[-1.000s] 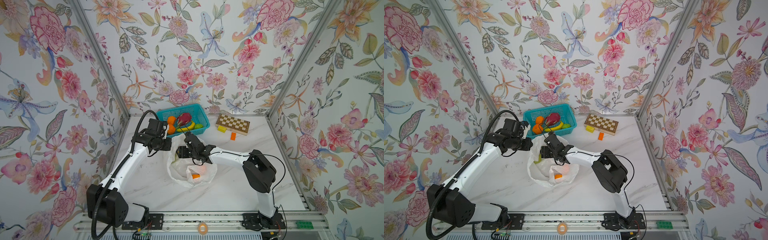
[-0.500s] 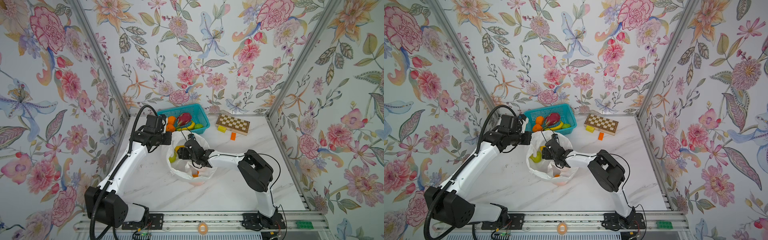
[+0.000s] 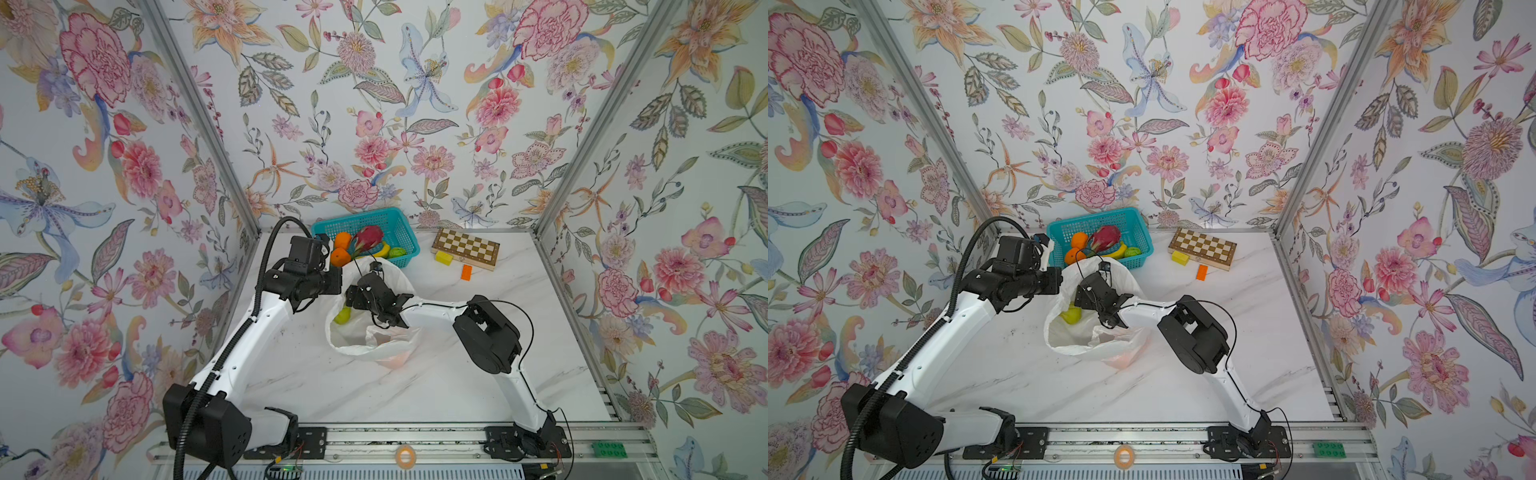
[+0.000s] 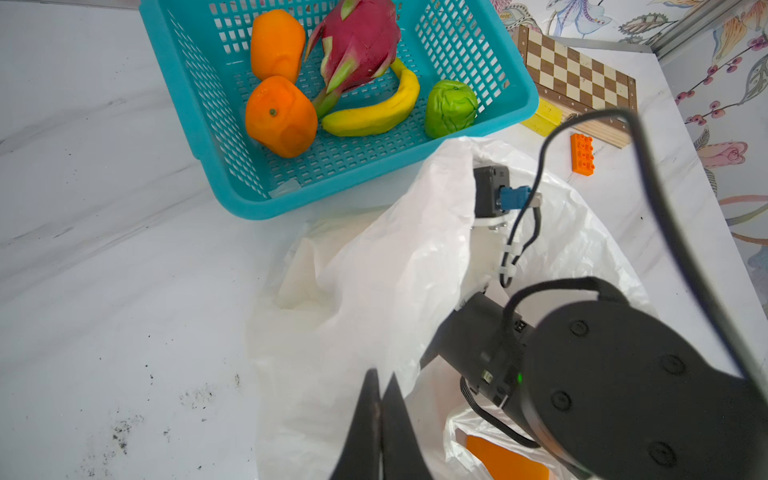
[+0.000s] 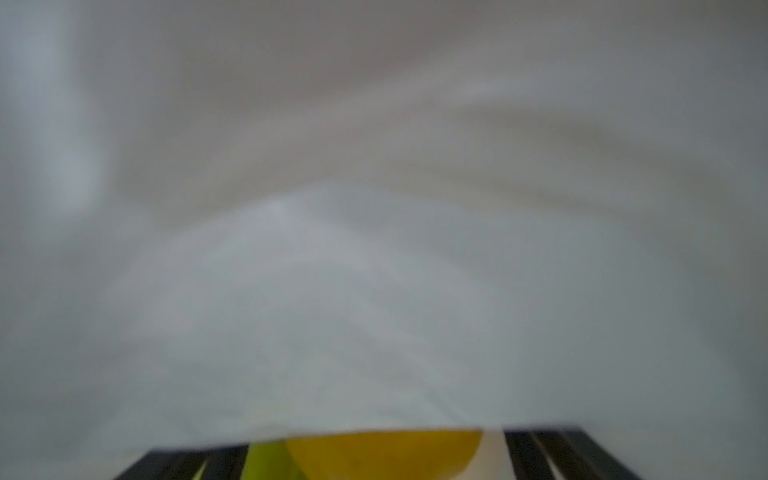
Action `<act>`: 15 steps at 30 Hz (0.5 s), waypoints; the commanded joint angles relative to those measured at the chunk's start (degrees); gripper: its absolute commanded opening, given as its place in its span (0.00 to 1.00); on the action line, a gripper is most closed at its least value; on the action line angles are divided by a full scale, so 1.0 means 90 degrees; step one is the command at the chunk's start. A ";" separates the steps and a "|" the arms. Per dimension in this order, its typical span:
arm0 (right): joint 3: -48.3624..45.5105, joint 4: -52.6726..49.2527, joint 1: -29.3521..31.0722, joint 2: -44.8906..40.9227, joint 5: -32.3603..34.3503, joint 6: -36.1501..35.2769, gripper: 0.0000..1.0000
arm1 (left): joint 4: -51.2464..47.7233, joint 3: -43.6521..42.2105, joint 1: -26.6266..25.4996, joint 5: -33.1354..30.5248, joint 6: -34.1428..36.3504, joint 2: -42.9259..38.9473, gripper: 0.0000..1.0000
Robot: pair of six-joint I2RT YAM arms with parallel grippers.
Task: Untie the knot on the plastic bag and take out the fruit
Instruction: 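Lower the right gripper onto the yellow pear and close on it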
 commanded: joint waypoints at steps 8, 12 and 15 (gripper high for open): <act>0.0201 -0.0276 -0.0149 0.0262 -0.0169 0.0342 0.63 | 0.0093 -0.0165 0.0057 -0.0021 -0.0024 -0.0177 0.00; -0.0045 -0.0105 -0.0157 -0.0043 -0.0347 0.0298 0.53 | 0.0162 -0.0149 0.0055 -0.0021 -0.0022 -0.0108 0.01; -0.0382 0.0067 -0.0153 -0.0398 -0.0474 0.0286 0.48 | 0.0223 -0.0162 0.0058 -0.0008 -0.0052 -0.0046 0.04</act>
